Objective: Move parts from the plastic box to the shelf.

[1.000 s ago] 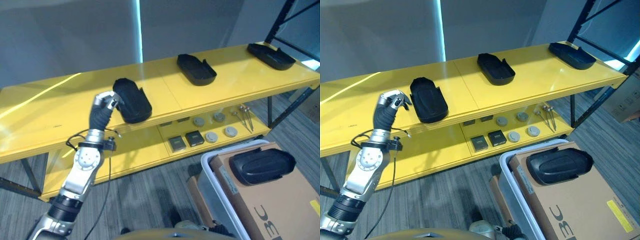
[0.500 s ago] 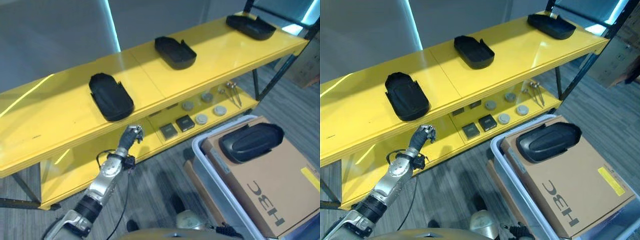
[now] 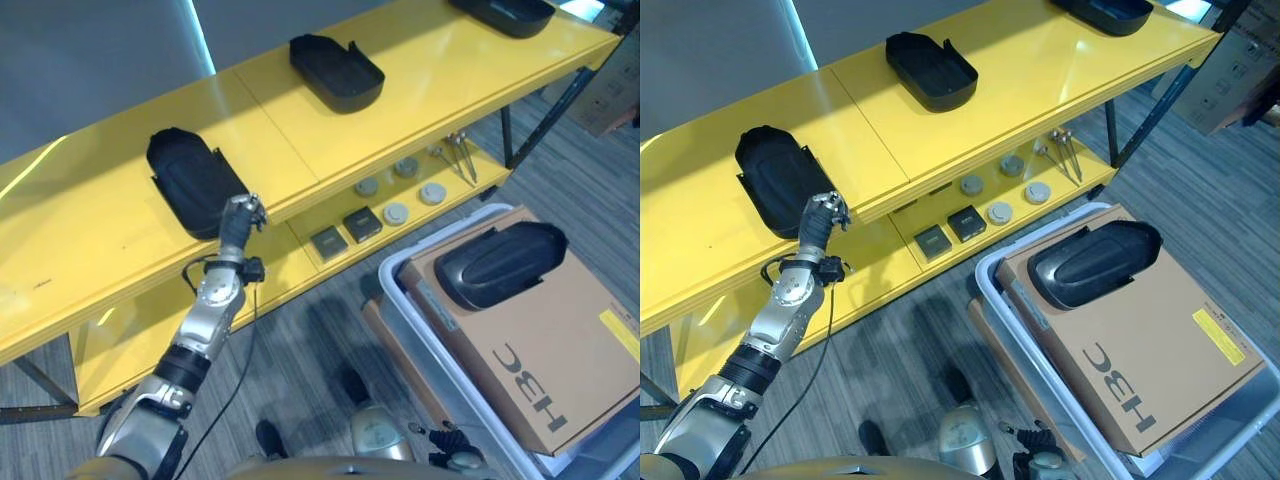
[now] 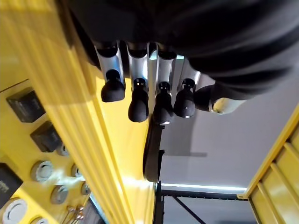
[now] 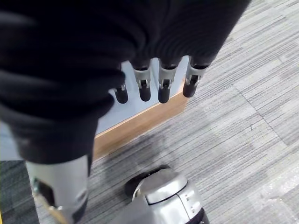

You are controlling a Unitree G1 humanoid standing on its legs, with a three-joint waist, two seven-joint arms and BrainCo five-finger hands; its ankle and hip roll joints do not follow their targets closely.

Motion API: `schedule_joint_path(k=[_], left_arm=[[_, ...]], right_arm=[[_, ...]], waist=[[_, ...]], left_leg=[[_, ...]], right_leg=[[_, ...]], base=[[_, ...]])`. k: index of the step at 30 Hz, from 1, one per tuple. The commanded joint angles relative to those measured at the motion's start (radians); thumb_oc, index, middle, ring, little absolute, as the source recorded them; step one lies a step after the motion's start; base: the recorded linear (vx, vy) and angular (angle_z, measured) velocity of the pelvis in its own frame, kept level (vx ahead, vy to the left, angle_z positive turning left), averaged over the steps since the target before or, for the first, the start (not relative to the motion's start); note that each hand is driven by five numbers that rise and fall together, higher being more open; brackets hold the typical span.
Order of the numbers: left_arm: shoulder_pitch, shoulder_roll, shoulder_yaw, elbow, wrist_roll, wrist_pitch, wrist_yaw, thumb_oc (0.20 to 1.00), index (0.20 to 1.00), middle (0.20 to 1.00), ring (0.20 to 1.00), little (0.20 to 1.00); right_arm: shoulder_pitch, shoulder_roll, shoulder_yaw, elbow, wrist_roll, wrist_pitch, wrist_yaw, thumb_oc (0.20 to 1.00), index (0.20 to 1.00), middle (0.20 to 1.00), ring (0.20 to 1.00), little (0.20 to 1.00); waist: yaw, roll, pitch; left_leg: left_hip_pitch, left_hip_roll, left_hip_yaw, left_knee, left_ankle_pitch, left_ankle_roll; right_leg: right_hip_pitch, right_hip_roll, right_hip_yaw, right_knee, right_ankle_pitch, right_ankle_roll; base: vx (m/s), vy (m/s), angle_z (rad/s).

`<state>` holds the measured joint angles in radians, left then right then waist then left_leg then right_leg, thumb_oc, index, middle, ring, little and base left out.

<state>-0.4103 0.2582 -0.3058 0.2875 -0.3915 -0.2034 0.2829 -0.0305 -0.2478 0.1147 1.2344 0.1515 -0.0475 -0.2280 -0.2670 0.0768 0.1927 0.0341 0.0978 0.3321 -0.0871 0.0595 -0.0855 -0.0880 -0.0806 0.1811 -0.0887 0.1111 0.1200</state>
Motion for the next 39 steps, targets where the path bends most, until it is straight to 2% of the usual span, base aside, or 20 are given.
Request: schedule_joint_path(k=[1,8,16,22,28,34,39], left_arm=[[-0.06,0.029,0.047,0.054,0.007,-0.059,0.034,0.2,0.2,0.2,0.2,0.2],[-0.127,0.064,0.085,0.223,0.023,-0.052,0.109,0.2,0.2,0.2,0.2,0.2],[-0.202,0.105,0.138,0.201,0.01,-0.104,0.191,0.2,0.2,0.2,0.2,0.2],[-0.27,0.142,0.155,0.261,-0.015,-0.119,0.238,0.2,0.2,0.2,0.2,0.2],[-0.3,0.173,0.165,0.293,-0.03,-0.122,0.245,0.2,0.2,0.2,0.2,0.2],[-0.272,0.161,0.161,0.268,-0.024,-0.123,0.234,0.2,0.2,0.2,0.2,0.2],[-0.179,0.115,0.142,0.118,0.028,-0.114,0.188,0.2,0.2,0.2,0.2,0.2]], right_arm=[[-0.005,-0.017,0.023,0.035,0.011,-0.015,-0.015,1.0,1.0,1.0,1.0,1.0],[-0.029,-0.023,0.036,0.024,0.012,-0.023,-0.026,1.0,1.0,1.0,1.0,1.0],[-0.041,-0.011,0.059,0.03,0.015,-0.027,-0.034,1.0,1.0,1.0,1.0,1.0],[-0.071,-0.013,0.081,0.017,0.021,-0.034,-0.04,1.0,1.0,1.0,1.0,1.0],[-0.085,-0.011,0.093,0.018,0.02,-0.037,-0.044,1.0,1.0,1.0,1.0,1.0],[-0.075,-0.014,0.082,0.027,0.015,-0.037,-0.042,1.0,1.0,1.0,1.0,1.0],[-0.055,-0.018,0.054,0.028,0.019,-0.029,-0.039,1.0,1.0,1.0,1.0,1.0]], waist=[[0.004,-0.012,-0.017],[-0.008,-0.019,0.007],[-0.006,-0.022,0.027],[-0.01,-0.015,0.046],[-0.005,-0.014,0.049],[-0.01,-0.011,0.044],[0.005,-0.009,0.016]], left_leg=[[0.014,0.054,-0.035,0.0,-0.007,-0.034],[-0.014,0.054,-0.028,0.0,-0.001,-0.036],[-0.059,0.049,-0.022,0.0,0.004,-0.035],[-0.085,0.042,-0.015,0.0,0.003,-0.034],[-0.102,0.044,-0.015,0.0,0.006,-0.036],[-0.079,0.049,-0.011,0.0,-0.002,-0.037],[-0.039,0.048,-0.022,0.0,-0.015,-0.032]], right_leg=[[0.029,-0.007,-0.016,0.028,-0.062,0.02],[-0.015,-0.001,-0.004,0.037,-0.055,0.024],[-0.076,0.001,0.014,0.039,-0.037,0.031],[-0.118,0.003,0.038,0.039,-0.029,0.039],[-0.139,0.013,0.053,0.041,-0.025,0.039],[-0.119,0.015,0.057,0.037,-0.032,0.035],[-0.075,0.013,0.044,0.05,-0.049,0.03]], base=[[0.03,-0.009,0.0],[-0.02,-0.003,-0.02],[0.0,-0.004,-0.08],[0.01,0.01,-0.13],[0.02,-0.011,-0.09],[0.03,0.007,-0.03],[0.03,0.011,0.0]])
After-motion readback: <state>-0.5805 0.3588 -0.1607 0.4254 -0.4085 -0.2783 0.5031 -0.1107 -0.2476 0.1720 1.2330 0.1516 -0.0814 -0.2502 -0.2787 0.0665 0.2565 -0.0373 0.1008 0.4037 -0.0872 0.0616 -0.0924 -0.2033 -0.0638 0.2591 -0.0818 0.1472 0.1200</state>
